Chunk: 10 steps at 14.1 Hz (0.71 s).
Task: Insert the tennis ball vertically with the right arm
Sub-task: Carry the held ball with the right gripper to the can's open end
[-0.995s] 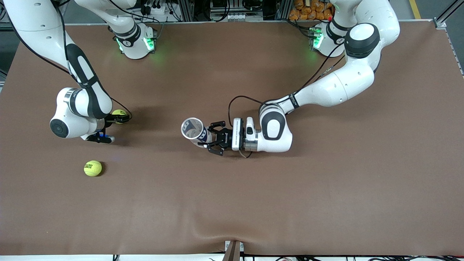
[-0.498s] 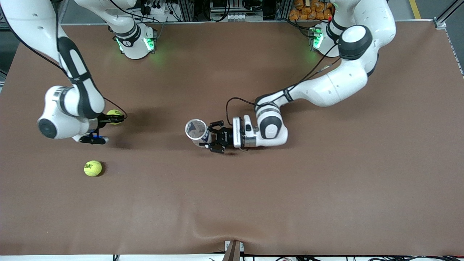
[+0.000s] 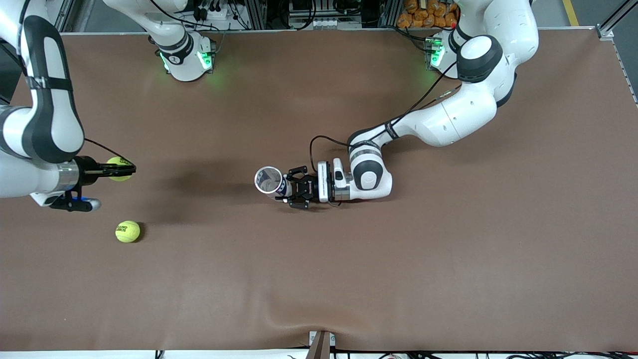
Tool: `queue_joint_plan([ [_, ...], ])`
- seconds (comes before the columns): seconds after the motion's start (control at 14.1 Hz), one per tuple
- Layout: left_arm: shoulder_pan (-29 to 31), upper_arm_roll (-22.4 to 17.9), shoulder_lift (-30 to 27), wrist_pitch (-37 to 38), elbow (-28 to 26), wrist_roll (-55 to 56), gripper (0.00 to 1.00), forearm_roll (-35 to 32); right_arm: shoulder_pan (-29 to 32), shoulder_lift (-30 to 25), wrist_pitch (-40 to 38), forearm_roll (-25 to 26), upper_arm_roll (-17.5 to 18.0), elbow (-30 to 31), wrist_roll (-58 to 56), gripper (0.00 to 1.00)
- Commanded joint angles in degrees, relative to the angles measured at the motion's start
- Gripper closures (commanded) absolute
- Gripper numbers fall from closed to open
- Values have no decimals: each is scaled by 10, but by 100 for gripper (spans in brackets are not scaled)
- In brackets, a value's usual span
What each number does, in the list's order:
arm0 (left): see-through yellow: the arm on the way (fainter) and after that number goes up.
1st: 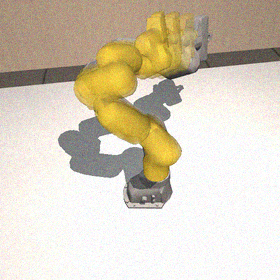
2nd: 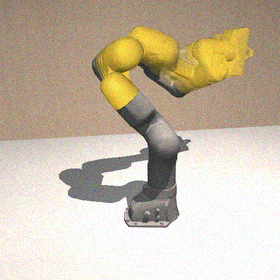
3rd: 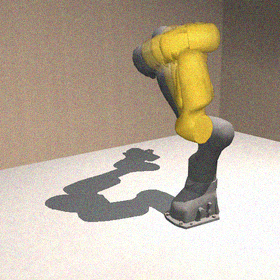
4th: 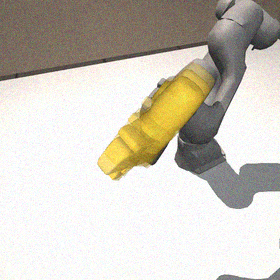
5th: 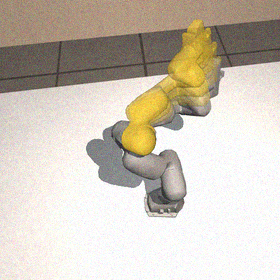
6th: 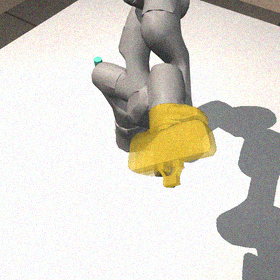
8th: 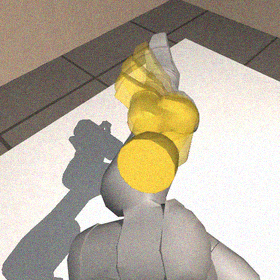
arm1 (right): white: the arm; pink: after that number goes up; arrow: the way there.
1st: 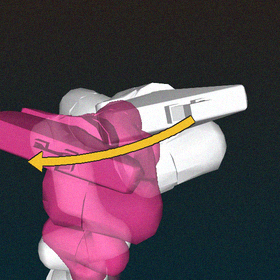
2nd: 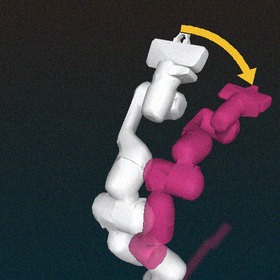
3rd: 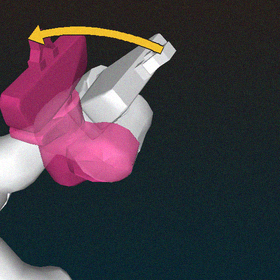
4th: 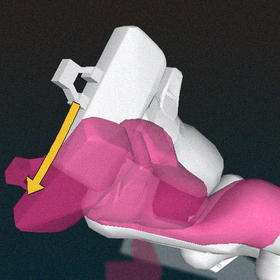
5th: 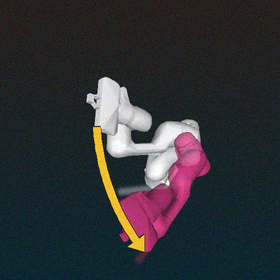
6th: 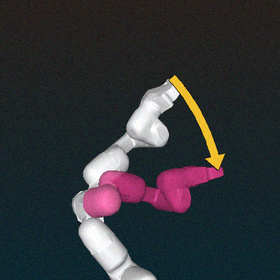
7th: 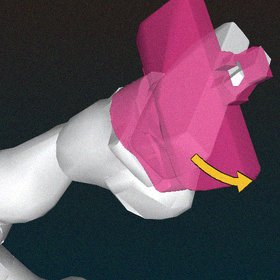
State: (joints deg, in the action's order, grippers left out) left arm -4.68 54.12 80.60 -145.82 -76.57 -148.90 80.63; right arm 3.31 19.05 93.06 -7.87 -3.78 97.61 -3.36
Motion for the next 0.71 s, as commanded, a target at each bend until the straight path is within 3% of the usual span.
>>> queue_joint_plan([
  [0.0, -30, -25, -13, 8, 0, -19, 40, 23, -17, 6, -20, -38, 5, -39, 44, 84],
  [0.21, -36, -26, -13, 8, 1, -19, 40, 23, -54, 7, -15, -89, 4, -72, 73, 84],
  [0.43, -37, -27, -12, 8, 1, -19, 39, 23, -121, 13, -9, -87, 4, -114, 130, 84],
  [0.64, -35, -33, -13, 9, 0, -20, 31, 23, -186, 20, -1, -88, 4, -116, 214, 84],
])
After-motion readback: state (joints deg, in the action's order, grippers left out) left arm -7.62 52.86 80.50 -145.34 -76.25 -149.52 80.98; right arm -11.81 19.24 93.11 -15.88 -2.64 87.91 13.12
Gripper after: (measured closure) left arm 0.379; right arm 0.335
